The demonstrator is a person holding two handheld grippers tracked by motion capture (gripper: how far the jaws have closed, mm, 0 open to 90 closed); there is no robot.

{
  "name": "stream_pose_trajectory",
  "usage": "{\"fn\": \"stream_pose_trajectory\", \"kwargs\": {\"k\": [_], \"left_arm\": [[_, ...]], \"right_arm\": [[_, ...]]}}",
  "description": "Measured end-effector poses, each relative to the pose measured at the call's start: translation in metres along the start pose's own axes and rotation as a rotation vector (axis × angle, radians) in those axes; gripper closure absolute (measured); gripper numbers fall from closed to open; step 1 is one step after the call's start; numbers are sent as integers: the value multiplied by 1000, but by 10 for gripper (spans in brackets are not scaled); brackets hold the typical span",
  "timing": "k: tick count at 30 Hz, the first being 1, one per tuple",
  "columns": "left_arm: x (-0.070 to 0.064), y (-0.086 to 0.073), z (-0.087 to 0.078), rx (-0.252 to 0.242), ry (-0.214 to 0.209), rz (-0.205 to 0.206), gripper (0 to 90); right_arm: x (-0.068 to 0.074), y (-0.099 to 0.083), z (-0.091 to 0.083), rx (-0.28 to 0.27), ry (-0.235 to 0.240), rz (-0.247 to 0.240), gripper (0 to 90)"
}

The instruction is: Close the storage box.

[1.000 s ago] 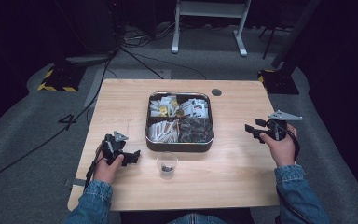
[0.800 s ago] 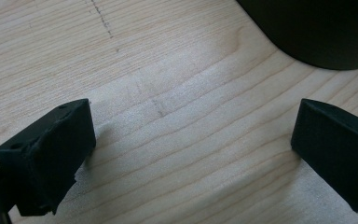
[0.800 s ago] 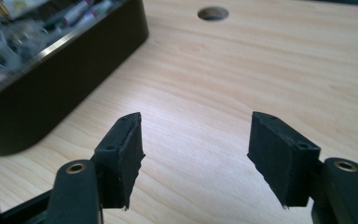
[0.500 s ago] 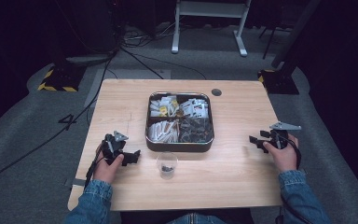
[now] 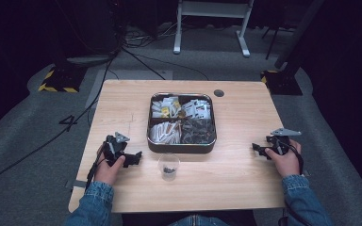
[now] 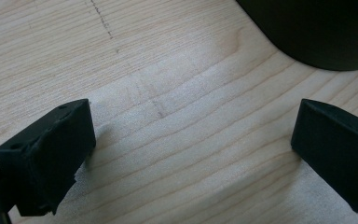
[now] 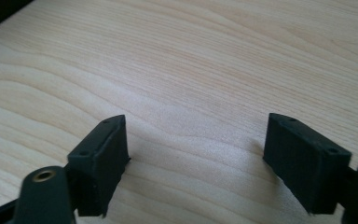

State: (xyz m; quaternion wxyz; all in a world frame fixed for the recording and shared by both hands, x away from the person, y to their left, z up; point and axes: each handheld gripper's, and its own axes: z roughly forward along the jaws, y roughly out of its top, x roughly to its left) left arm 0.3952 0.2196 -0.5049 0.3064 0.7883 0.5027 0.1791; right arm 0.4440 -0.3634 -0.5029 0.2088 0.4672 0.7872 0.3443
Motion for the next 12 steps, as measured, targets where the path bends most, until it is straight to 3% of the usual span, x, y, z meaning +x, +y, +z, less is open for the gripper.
{"fn": "stream_pose_trajectory", "kwargs": {"k": [12], "left_arm": [[1, 0, 0, 2, 2, -3, 1]], "right_arm": [[2, 1, 1, 8, -5, 7, 130]]}}
